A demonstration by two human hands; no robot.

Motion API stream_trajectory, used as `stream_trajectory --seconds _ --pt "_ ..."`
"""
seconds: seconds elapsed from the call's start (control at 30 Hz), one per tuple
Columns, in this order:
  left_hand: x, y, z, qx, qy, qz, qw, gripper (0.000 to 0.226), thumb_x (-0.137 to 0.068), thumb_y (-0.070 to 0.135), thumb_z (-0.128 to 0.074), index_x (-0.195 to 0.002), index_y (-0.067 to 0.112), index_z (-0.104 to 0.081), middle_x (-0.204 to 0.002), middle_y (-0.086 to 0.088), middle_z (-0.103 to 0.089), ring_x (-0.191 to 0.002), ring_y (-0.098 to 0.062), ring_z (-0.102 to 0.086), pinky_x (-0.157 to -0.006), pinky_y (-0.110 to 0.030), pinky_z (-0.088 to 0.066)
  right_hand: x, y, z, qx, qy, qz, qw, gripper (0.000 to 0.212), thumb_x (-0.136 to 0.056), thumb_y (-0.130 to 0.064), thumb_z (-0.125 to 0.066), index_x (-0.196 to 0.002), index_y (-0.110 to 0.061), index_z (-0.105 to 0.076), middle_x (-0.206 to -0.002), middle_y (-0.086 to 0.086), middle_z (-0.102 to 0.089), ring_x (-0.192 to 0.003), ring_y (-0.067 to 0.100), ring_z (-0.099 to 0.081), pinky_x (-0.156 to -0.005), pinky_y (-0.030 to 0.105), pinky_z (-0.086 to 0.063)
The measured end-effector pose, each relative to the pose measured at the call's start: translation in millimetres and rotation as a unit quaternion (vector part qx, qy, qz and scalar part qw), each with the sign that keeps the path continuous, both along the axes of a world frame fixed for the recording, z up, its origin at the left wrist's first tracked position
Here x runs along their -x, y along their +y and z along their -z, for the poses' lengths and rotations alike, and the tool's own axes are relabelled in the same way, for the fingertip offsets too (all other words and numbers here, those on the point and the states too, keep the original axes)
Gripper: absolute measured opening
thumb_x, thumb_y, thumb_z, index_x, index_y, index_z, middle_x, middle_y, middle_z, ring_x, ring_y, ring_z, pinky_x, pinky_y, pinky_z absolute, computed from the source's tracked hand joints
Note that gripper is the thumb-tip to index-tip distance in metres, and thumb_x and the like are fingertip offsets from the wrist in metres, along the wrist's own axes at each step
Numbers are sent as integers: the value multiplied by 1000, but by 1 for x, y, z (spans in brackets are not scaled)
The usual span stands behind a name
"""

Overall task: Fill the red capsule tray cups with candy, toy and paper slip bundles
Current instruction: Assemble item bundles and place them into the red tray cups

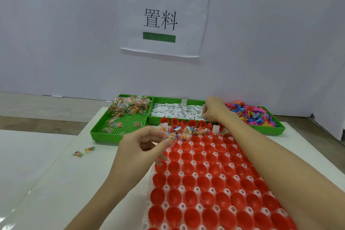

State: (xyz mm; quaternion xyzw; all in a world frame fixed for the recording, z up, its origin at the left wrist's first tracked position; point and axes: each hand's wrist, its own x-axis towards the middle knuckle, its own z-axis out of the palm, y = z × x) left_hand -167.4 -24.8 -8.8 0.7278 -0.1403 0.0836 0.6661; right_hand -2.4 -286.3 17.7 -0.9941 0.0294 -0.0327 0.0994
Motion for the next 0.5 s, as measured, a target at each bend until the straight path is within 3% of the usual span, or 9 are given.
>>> stream_trajectory --seconds 0.1,0.2,0.27,0.4,0.5 --pt "0 0 -1 -4 1 -3 1000 6 -86 8 -80 -90 8 -76 -76 -9 -76 -57 -27 -71 -52 -26 -55 2 -4 -2 -21 -10 5 1000 14 -83 -2 -66 -71 5 -70 -109 19 -75 -78 25 -71 -72 40 -60" --pt "0 1 -1 -9 4 -6 1000 7 -85 11 -80 -90 9 -76 -77 -8 -76 -59 -28 -71 -53 -27 -56 4 -10 -4 -75 -24 6 997 13 -87 -9 -72 -85 1 -79 -112 12 -76 -85 22 -70 -77 37 -59" --pt "1 1 -2 -11 6 -7 1000 7 -85 12 -81 -89 10 -76 -77 -7 -76 -59 -28 -71 -54 -27 -57 7 -15 -4 -117 -30 1 993 14 -88 -14 -76 -96 -4 -80 -107 11 -77 -84 17 -66 -71 29 -52" --pt "2 1 -2 -10 13 -5 1000 6 -84 11 -81 -88 12 -76 -77 -8 -77 -61 -25 -72 -56 -26 -58 17 -22 -1 -210 -50 -8 976 17 -88 -22 -79 -96 -8 -79 -99 7 -76 -87 17 -67 -63 20 -45" --pt "3 1 -4 26 50 10 998 6 -84 8 -81 -87 11 -77 -78 -10 -78 -70 -26 -76 -61 -24 -59 33 -23 -5 -281 -72 -26 957 18 -89 -29 -77 -97 -12 -78 -93 -1 -75 -78 5 -66 -60 15 -43"
